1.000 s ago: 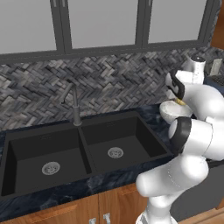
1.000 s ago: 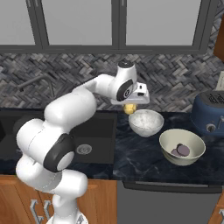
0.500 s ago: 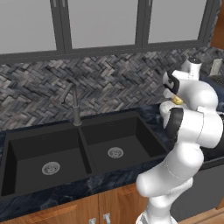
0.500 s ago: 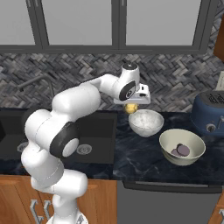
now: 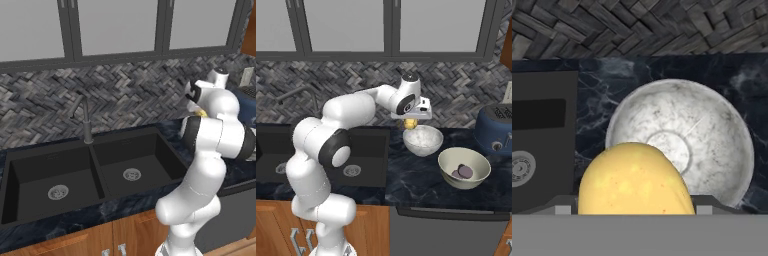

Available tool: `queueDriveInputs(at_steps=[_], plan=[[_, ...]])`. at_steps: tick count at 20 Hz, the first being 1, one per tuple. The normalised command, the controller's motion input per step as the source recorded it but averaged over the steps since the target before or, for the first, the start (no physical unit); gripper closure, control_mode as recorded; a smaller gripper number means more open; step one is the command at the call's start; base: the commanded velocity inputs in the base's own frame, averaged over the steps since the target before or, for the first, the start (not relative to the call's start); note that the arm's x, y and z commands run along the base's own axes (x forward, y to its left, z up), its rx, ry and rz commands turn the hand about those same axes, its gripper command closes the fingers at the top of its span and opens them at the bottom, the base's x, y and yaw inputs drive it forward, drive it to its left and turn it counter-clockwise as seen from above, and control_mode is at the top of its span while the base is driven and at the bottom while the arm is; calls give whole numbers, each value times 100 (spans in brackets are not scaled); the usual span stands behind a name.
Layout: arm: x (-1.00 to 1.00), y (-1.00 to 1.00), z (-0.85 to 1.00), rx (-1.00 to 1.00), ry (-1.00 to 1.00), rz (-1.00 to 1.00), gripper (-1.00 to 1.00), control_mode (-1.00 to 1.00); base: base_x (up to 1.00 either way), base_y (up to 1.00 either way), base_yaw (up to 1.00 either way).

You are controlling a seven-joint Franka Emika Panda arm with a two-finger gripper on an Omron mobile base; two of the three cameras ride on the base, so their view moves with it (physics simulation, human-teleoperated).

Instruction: Pick the eggplants from the cabinet and place them in one bowl. Pick the potato from the sink and place it in the other bowl.

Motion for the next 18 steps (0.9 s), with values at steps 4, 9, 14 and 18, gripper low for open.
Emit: queueDriveInputs(at_steps=[4, 9, 14, 18], plan=[[0, -46, -4, 1, 0, 0, 100, -100, 0, 0, 0], [0, -3, -18, 0, 0, 0, 100, -100, 0, 0, 0], [0, 0, -28, 0, 0, 0, 100, -100, 0, 0, 0], [0, 0, -18, 0, 1, 0, 100, -100, 0, 0, 0]])
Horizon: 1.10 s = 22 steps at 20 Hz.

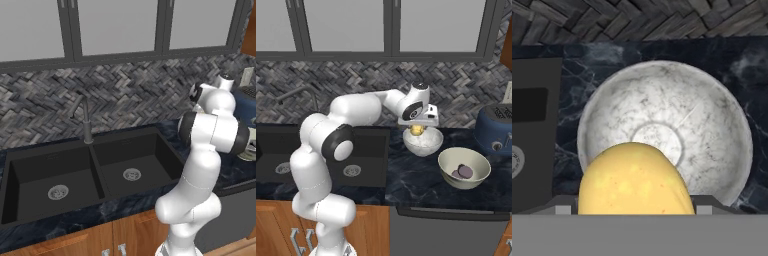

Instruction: Pick the eggplants from the cabinet and place them in one bowl. Pick the potato from the sink and place it in the other bowl.

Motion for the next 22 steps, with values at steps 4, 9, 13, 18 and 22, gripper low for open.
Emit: queueDriveInputs(at_steps=[4, 9, 13, 18, 22], plan=[[0, 0, -17, 0, 3, 0, 100, -100, 0, 0, 0], [0, 0, -26, 0, 3, 0, 100, -100, 0, 0, 0], [0, 0, -27, 0, 5, 0, 100, -100, 0, 0, 0], [0, 0, -24, 0, 3, 0, 100, -100, 0, 0, 0], [5, -2, -3, 0, 3, 0, 100, -100, 0, 0, 0]])
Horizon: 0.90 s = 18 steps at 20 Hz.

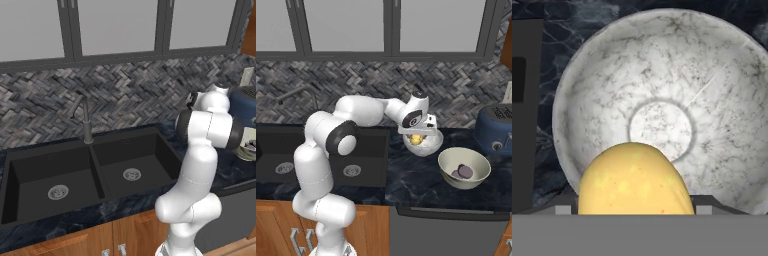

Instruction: Pick the eggplants from the cabinet and place them in one bowl. Pick the potato from the sink and place it in the other bowl.

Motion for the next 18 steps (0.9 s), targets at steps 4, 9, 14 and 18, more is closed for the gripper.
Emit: queueDriveInputs(at_steps=[4, 9, 14, 18], plan=[[14, -1, 0, 0, 2, 0, 100, -100, 0, 0, 0], [13, -3, 0, 0, 0, 0, 100, -100, 0, 0, 0], [14, -9, -19, 0, 0, 0, 100, -100, 0, 0, 0], [13, -5, -17, 0, 0, 0, 100, -100, 0, 0, 0]])
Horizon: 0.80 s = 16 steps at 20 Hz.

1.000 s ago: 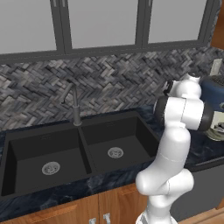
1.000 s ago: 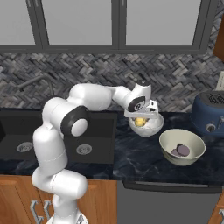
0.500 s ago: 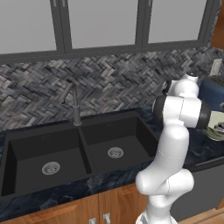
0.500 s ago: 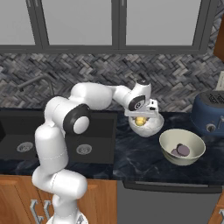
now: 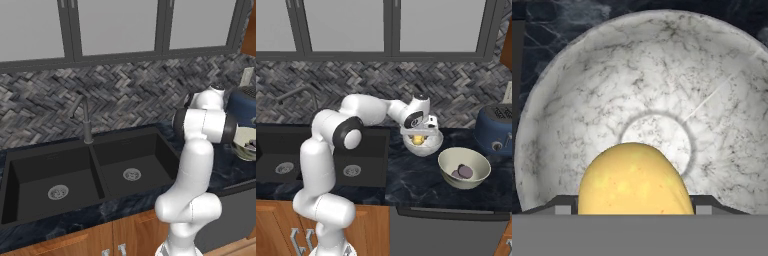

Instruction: Pick the eggplants from the cabinet and place them in one bowl. Pick the potato from the sink and place it in the other bowl.

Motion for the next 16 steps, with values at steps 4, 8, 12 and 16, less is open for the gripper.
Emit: queueDriveInputs(at_steps=[4, 8, 12, 16], plan=[[14, 0, 0, 0, 0, 0, 100, -100, 0, 0, 0], [9, 0, 0, 0, 0, 0, 100, -100, 0, 0, 0], [0, -3, -4, 0, 0, 0, 100, -100, 0, 0, 0], [0, -10, 0, 0, 0, 0, 100, -100, 0, 0, 0]])
